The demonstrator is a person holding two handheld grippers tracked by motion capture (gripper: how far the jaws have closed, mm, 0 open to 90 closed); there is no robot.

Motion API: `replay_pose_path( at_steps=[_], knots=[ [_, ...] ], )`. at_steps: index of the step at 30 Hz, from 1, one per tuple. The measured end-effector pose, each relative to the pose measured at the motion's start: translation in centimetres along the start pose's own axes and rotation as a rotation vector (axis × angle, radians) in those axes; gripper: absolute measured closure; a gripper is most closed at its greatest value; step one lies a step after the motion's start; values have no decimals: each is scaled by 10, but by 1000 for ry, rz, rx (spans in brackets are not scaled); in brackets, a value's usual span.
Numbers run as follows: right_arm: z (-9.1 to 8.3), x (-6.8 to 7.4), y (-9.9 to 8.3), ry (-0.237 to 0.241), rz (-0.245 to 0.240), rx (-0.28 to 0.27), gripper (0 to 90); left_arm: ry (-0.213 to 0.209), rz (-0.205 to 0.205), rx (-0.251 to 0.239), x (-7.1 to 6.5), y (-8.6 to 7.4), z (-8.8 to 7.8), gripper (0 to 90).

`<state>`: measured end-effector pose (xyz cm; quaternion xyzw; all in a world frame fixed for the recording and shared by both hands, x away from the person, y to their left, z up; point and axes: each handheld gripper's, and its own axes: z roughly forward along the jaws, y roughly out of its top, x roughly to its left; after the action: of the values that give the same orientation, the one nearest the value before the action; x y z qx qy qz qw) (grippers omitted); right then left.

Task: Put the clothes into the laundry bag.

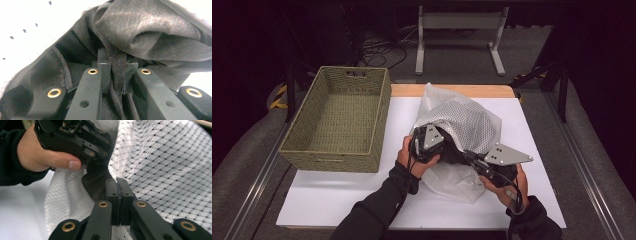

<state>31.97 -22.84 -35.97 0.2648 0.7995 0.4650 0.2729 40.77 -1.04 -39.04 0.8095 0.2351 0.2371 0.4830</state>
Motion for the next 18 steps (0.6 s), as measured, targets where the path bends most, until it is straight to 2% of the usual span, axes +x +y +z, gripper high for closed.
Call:
replay_pose_path(
  at_steps=[1, 2, 5, 6, 7, 8, 9, 11, 13, 14, 16, 18],
  knots=[
    [0, 0, 0, 0, 0, 0, 889, 0, 0, 0, 0, 0, 0, 809],
    [1, -2, -1, -5, 8, 4, 889, 19, -9, 4, 3, 0, 6, 809],
    [7, -4, -6, -2, 9, 40, 891, 38, -55, 24, 11, -3, 20, 809],
    [8, -4, -7, 3, 8, 48, 892, 39, -92, 28, 16, -5, 25, 809],
    [10, -4, -9, 18, 5, 68, 893, 40, -103, 27, 20, -6, 27, 809],
    [11, -6, -10, 35, 4, 87, 893, 45, -131, 22, 26, -8, 28, 810],
    [12, -9, -13, 33, 9, 106, 893, 38, -172, 18, 31, -9, 28, 809],
    [10, -18, -18, 38, 67, 103, 893, 7, -195, 7, 34, -12, 25, 802],
    [9, -23, -20, 17, 72, 109, 893, 8, -147, 14, 30, -13, 17, 780],
    [8, -23, -20, 11, 69, 106, 893, 0, -127, 1, 29, -14, 11, 761],
    [7, -23, -20, 0, 67, 99, 893, -77, -112, -14, 28, -19, -2, 686],
    [8, -23, -19, 1, 71, 96, 893, -169, -59, -13, 25, -25, -14, 530]
  ],
)
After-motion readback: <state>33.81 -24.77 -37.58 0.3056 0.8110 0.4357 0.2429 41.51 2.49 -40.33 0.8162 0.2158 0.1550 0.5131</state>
